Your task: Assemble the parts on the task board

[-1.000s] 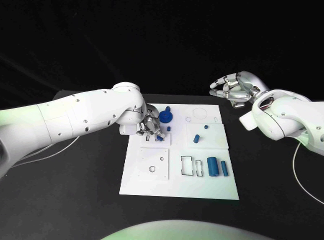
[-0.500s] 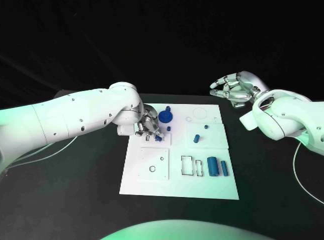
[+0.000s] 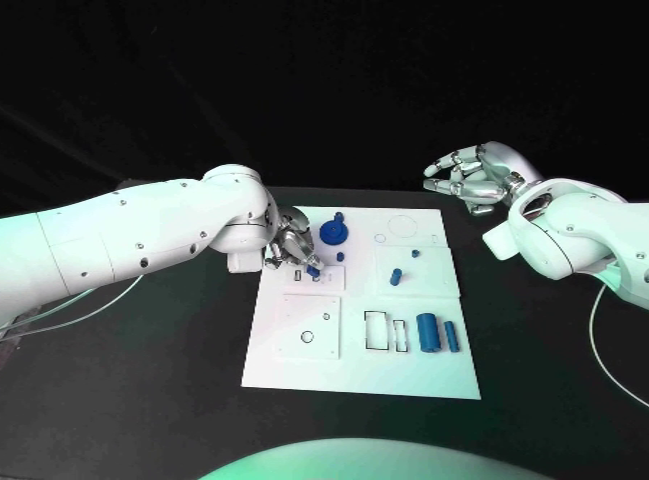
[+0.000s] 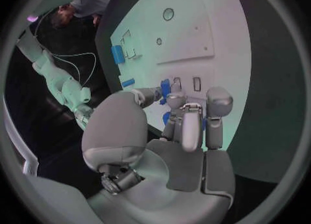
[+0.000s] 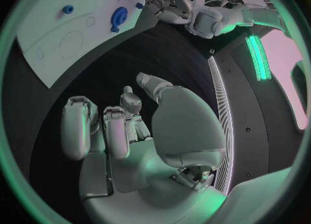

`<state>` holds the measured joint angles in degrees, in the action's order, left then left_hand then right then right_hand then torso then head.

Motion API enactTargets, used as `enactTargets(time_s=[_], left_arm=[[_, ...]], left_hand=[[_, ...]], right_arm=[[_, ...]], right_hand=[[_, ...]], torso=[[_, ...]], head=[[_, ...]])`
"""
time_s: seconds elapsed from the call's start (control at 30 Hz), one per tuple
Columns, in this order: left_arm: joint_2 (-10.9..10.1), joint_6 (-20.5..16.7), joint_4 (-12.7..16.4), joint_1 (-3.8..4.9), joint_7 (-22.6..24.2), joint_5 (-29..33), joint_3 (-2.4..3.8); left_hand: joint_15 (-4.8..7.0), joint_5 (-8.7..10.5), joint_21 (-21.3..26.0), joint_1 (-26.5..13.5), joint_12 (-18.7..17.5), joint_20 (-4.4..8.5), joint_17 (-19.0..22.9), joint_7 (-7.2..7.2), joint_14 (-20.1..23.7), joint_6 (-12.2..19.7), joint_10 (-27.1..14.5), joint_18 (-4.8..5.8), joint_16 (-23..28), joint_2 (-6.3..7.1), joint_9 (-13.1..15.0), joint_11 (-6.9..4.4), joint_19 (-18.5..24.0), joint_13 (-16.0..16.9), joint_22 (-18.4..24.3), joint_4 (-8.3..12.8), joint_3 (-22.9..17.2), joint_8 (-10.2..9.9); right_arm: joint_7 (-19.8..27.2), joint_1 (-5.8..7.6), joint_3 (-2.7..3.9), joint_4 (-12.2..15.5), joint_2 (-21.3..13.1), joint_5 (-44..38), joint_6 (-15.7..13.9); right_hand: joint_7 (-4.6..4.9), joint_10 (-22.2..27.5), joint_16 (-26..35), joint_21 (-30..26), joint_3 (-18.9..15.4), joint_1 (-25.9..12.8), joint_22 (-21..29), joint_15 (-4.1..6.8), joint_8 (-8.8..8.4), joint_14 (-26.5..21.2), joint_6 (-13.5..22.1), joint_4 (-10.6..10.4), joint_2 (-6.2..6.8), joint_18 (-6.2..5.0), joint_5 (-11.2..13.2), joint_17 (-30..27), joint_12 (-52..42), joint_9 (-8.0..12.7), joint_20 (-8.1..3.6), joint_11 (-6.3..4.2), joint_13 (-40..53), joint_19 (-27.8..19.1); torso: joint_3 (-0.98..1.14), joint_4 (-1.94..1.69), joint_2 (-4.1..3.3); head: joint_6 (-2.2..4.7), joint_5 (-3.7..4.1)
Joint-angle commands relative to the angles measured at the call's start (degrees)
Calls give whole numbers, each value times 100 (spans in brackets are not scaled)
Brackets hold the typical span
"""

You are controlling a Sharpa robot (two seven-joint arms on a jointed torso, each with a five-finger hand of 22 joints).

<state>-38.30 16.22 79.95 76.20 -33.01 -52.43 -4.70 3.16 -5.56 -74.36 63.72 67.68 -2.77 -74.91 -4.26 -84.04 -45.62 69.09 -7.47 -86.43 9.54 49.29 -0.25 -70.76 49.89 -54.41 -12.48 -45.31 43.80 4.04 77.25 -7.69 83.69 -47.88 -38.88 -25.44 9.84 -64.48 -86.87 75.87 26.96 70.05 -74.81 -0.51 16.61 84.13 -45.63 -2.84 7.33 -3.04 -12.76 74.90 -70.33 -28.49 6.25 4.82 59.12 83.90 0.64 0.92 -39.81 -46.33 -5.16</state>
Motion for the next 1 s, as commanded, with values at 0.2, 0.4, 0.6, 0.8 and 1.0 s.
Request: enactTargets(time_s=[0.2,0.4,0.6,0.8,1.0], left_arm=[[37,-760,79,-51,227,-635,-16],[74,-868,79,-112,177,-760,-21],[106,-787,78,-151,118,-825,-23],[151,-687,41,-180,59,-879,-30],[183,-630,12,-201,28,-884,-40]], left_hand=[[94,-438,-108,-210,46,53,-888,88,-414,-160,176,102,-85,113,71,-58,-137,65,-189,1103,-1136,78],[119,-553,-157,-272,76,74,-914,121,-426,-220,252,121,-95,138,96,-87,-204,110,-291,1107,-1144,116],[135,-586,-192,-316,79,85,-941,143,-435,-258,288,134,-106,138,115,-107,-249,101,-363,1094,-1142,144],[154,-624,-239,-363,111,101,-966,168,-445,-297,353,152,-117,132,134,-129,-309,141,-461,1085,-1141,173],[174,-641,-285,-408,189,116,-967,197,-447,-352,448,170,-118,114,157,-153,-367,264,-558,1077,-1137,210]], right_arm=[[-2,-5,2,1,-7,-47,29],[-1,-6,2,6,-12,-47,26],[-2,-7,2,12,-13,-47,23],[-4,-8,2,24,-11,-47,21],[-4,-8,2,29,-13,-48,20]], right_hand=[[9,21,10,-34,-22,-6,5,26,12,449,36,-28,18,-67,-24,1041,28,-5,-41,7,-5,16],[9,21,10,-34,-22,-6,5,26,12,449,36,-28,18,-67,-24,1041,28,-5,-41,7,-5,16],[9,21,10,-34,-22,-6,5,26,12,449,36,-28,18,-67,-24,1041,28,-5,-41,7,-5,16],[9,21,10,-34,-22,-6,5,26,12,449,36,-28,18,-67,-24,1041,28,-5,-41,7,-5,16],[9,30,10,-36,-23,-14,5,27,25,449,46,-39,14,-67,-21,1042,37,-8,-41,7,-21,17]], torso=[[7,-7,4],[7,-4,-1],[5,-6,-9],[4,-6,-10],[2,-1,-6]], head=[[-7,-15],[-14,-22],[-31,-28],[-59,-3],[-65,-5]])
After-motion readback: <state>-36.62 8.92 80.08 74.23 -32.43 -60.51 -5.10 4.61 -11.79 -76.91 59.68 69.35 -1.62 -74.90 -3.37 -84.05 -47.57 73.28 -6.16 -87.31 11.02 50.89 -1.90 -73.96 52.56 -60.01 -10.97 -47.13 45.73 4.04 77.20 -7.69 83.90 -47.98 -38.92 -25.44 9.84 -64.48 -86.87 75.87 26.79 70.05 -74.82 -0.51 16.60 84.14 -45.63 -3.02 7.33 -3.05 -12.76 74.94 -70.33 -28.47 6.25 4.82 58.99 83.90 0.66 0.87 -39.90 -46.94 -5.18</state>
